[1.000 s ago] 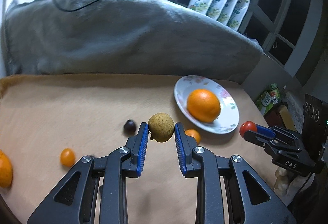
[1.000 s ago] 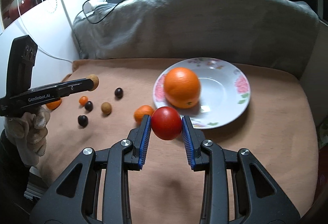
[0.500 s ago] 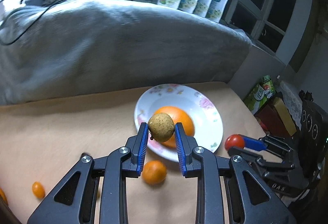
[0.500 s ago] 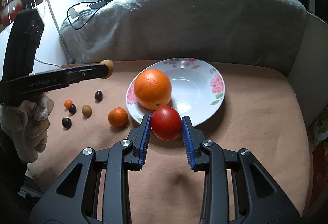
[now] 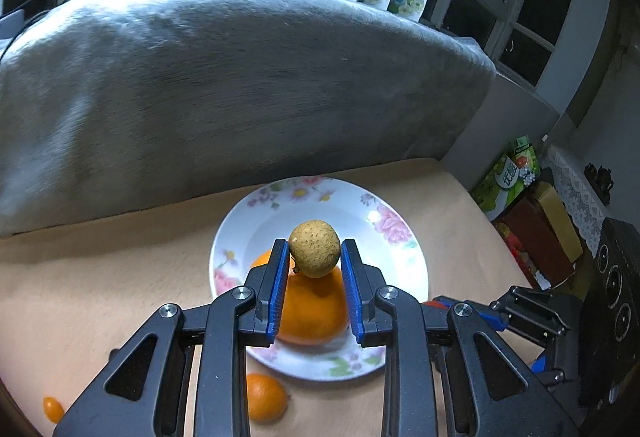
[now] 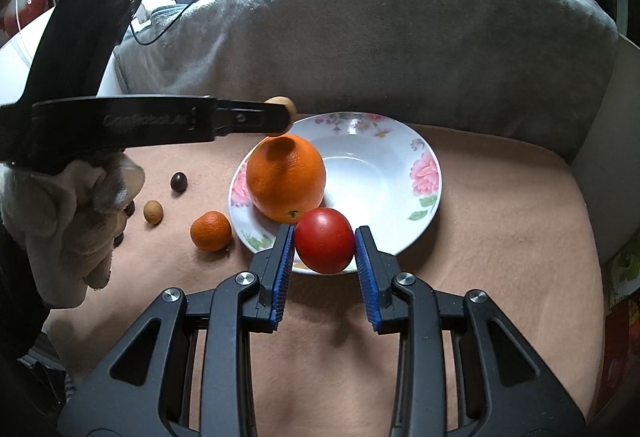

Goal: Organize fruits
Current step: 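Carry the tomato and brown fruit onto the plate and open both tools, then withdraw both tools from the plate toward the remaining fruits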

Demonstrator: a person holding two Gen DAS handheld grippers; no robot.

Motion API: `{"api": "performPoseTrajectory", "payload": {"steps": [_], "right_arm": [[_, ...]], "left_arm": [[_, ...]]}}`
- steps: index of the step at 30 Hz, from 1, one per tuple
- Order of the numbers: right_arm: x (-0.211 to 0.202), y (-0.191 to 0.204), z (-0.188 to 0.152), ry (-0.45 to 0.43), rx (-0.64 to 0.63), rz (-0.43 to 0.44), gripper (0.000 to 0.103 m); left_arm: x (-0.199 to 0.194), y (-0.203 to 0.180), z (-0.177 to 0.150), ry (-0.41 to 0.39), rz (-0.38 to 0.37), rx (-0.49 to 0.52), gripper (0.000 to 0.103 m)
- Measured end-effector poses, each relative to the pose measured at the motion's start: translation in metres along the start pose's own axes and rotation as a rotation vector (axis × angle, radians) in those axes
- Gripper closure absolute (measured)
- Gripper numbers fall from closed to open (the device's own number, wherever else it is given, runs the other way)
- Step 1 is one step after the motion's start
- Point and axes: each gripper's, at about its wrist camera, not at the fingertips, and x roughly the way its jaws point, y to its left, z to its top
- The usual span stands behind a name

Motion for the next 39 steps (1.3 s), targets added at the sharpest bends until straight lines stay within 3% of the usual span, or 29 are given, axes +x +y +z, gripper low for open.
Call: {"api": "performPoseTrajectory", "payload": {"steps": [6, 9, 10, 11, 21, 24, 34, 39], "right_arm": [[0.004, -0.001, -0.001, 0.001, -0.011, 0.005, 0.070], [0.003, 0.001, 0.000, -0.010, -0.021, 0.002, 0.063], [0.001, 0.001, 0.000, -0.019, -0.022, 0.000, 0.052], [-0.002, 0.001, 0.000, -0.030, -0.023, -0.001, 0.044], [-0.026, -0.006, 0.002, -0.078, 0.021, 0.004, 0.035], [-0.036, -0.009, 0.001, -0.098, 0.041, 0.002, 0.026], [-0.047, -0.002, 0.000, -0.111, 0.057, -0.018, 0.025], [-0.056, 0.003, -0.001, -0.129, 0.065, -0.031, 0.024]], "left_arm": [[0.014, -0.004, 0.005, 0.038, -0.018, 0.007, 0.078], [0.019, -0.006, 0.006, 0.059, -0.025, 0.020, 0.058], [0.019, -0.006, 0.007, 0.062, -0.018, 0.021, 0.049], [0.019, -0.007, 0.007, 0.059, -0.009, 0.018, 0.048], [0.004, -0.007, 0.010, 0.006, 0.026, 0.025, 0.048], [-0.005, -0.006, 0.011, -0.017, 0.032, 0.016, 0.048], [-0.035, -0.006, 0.003, -0.075, 0.066, 0.029, 0.033], [-0.058, -0.012, -0.004, -0.125, 0.081, 0.039, 0.030]]}}
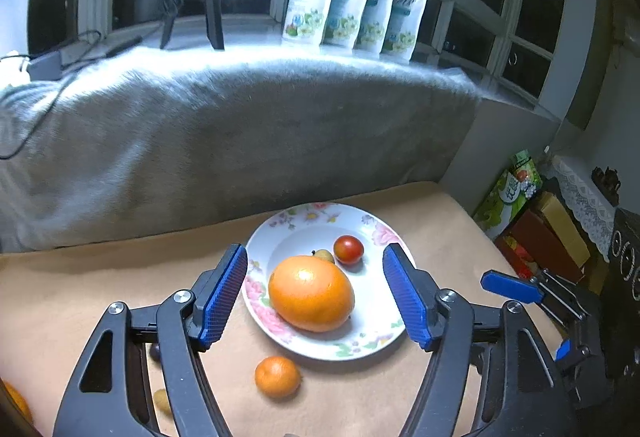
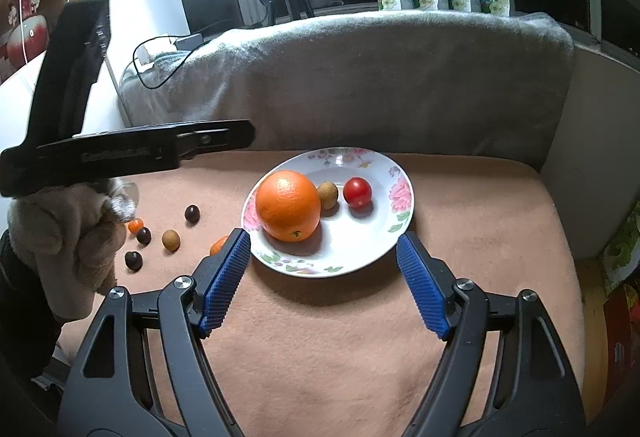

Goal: Organize fruits
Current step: 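Withdraw both tools from the plate toward the remaining fruits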

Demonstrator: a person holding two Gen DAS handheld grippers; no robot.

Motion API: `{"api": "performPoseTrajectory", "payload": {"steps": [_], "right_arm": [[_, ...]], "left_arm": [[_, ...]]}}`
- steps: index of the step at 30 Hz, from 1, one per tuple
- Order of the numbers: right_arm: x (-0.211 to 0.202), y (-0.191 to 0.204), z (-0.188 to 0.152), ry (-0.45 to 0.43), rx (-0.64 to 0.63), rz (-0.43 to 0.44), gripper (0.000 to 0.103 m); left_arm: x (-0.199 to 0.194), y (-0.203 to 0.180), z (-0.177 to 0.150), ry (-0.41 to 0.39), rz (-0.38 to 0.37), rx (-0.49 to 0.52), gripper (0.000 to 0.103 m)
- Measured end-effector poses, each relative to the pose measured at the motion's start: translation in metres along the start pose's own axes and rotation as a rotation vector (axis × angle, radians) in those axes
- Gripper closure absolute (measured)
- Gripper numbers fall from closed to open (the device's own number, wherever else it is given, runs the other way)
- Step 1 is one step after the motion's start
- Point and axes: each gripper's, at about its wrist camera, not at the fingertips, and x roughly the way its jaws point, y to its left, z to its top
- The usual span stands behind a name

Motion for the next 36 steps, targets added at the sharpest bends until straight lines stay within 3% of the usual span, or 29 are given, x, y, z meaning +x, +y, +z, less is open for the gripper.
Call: {"api": "performPoseTrajectory", "payload": {"steps": [2, 12, 15, 36], "right_arm": [[-0.004, 0.003, 0.000, -0.007, 0.001, -0.005, 0.018], [-0.026, 0.025, -0.001, -0.077, 0.003, 0.025, 0.014], [-0.030, 0.037, -0.001, -0.085, -0.020, 0.033, 0.003], [-0.010, 0.103, -0.002, 0.012, -0.111, 0.103, 0.002]], "left_arm": [[-0.010, -0.002, -0.003, -0.021, 0.013, 0.015, 0.021], [-0.052, 0.004, -0.024, -0.064, 0.050, 0.023, 0.021], [-0.062, 0.008, -0.030, -0.068, 0.065, 0.023, 0.021], [-0.103, 0.073, -0.093, -0.009, 0.240, 0.027, 0.020]]}}
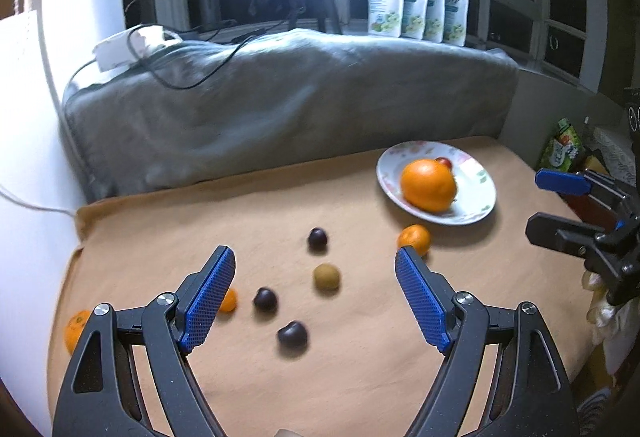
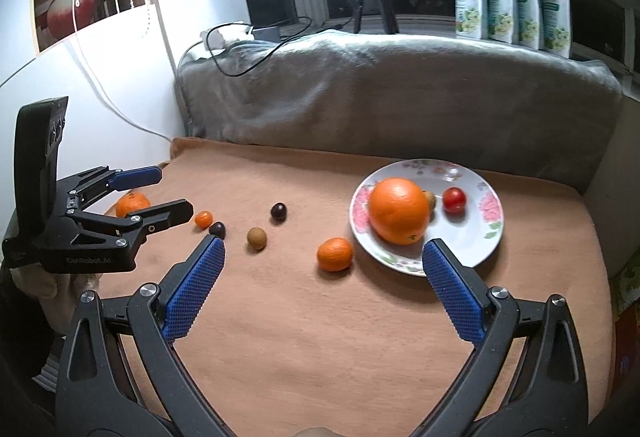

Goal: Organize fruits
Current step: 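Withdraw both tools from the plate toward the remaining fruits, then grasp a dark purple fruit with the left tool while the right tool grasps a brown round fruit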

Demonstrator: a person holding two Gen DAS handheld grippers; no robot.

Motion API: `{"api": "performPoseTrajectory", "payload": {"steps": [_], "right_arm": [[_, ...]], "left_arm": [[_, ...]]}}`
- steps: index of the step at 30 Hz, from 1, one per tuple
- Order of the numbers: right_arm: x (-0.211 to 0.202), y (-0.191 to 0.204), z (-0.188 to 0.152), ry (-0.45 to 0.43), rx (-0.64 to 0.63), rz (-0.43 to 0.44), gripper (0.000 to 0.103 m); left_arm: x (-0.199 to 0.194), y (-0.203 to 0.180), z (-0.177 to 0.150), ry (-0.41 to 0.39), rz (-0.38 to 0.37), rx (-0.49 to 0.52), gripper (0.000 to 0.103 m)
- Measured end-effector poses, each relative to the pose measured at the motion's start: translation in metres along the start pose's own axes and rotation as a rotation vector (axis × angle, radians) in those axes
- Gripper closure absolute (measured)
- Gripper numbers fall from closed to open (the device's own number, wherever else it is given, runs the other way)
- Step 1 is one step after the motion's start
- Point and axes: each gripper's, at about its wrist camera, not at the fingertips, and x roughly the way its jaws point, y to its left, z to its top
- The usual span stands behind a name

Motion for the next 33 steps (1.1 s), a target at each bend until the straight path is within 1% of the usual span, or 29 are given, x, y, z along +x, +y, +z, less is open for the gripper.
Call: {"api": "performPoseTrajectory", "payload": {"steps": [13, 20, 26, 30, 31, 32, 33], "right_arm": [[0.020, 0.028, 0.003, 0.036, -0.056, 0.032, 0.002], [0.032, 0.038, 0.004, 0.034, -0.056, 0.049, 0.002], [0.044, 0.046, 0.002, 0.044, -0.073, 0.050, 0.002], [0.056, 0.053, 0.002, 0.071, -0.088, 0.057, 0.002], [0.059, 0.054, 0.002, 0.076, -0.089, 0.058, 0.002], [0.063, 0.055, 0.002, 0.084, -0.092, 0.063, 0.002], [0.066, 0.056, 0.003, 0.090, -0.094, 0.068, 0.002]], "left_arm": [[0.004, 0.024, -0.022, 0.042, 0.020, -0.024, 0.020], [0.005, 0.042, -0.034, 0.048, 0.022, -0.056, 0.021], [0.010, 0.062, -0.051, 0.064, -0.012, -0.114, 0.021], [0.018, 0.074, -0.060, 0.102, -0.050, -0.171, 0.021], [0.020, 0.075, -0.062, 0.110, -0.058, -0.180, 0.026], [0.023, 0.077, -0.063, 0.120, -0.064, -0.188, 0.034], [0.026, 0.078, -0.064, 0.130, -0.071, -0.196, 0.036]]}}
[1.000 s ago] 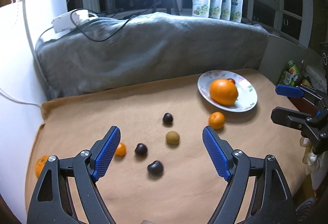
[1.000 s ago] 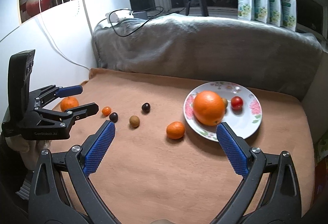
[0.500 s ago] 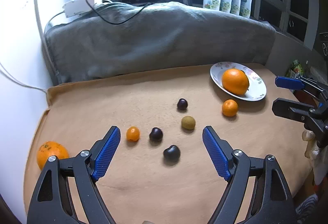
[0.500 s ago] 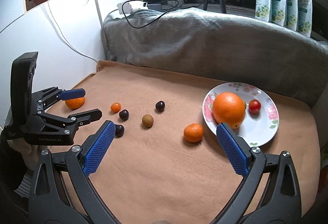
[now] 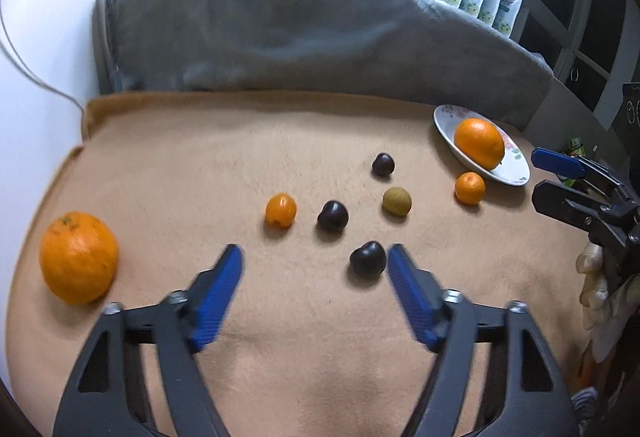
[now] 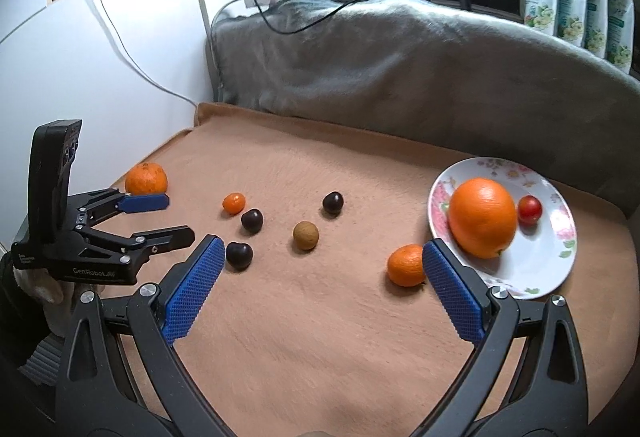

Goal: Organize fruits
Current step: 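Grasp a dark purple fruit with the left tool while the right tool grasps a brown round fruit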

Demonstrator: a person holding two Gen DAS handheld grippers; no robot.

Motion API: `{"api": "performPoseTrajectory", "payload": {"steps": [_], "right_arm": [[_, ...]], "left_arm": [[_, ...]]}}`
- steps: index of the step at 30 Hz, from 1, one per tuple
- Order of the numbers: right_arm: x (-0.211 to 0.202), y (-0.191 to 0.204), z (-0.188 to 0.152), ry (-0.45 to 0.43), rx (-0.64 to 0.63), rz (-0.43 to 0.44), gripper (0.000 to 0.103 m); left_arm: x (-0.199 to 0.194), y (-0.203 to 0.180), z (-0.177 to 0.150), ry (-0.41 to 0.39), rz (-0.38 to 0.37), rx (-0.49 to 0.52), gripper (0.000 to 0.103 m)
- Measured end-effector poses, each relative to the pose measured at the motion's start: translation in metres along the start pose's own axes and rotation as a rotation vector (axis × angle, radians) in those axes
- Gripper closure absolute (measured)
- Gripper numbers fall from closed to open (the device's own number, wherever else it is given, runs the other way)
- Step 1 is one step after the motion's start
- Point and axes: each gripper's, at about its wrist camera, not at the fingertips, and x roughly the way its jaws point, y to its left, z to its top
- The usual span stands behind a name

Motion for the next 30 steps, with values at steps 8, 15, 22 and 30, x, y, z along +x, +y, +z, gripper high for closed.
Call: {"api": "performPoseTrajectory", "payload": {"steps": [8, 15, 22, 30], "right_arm": [[0.037, -0.004, 0.001, 0.091, 0.030, 0.047, 0.018], [0.066, -0.013, 0.002, 0.157, 0.069, 0.086, 0.034], [0.090, -0.014, 0.003, 0.209, 0.087, 0.132, 0.045], [0.107, -0.018, 0.005, 0.244, 0.098, 0.164, 0.053]], "left_arm": [[0.021, 0.008, 0.002, 0.054, -0.032, -0.033, 0.039], [0.032, 0.007, 0.012, 0.070, -0.049, -0.032, 0.056], [0.049, 0.000, 0.021, 0.093, -0.064, 0.006, 0.065], [0.063, -0.008, 0.026, 0.121, -0.064, 0.051, 0.066]]}}
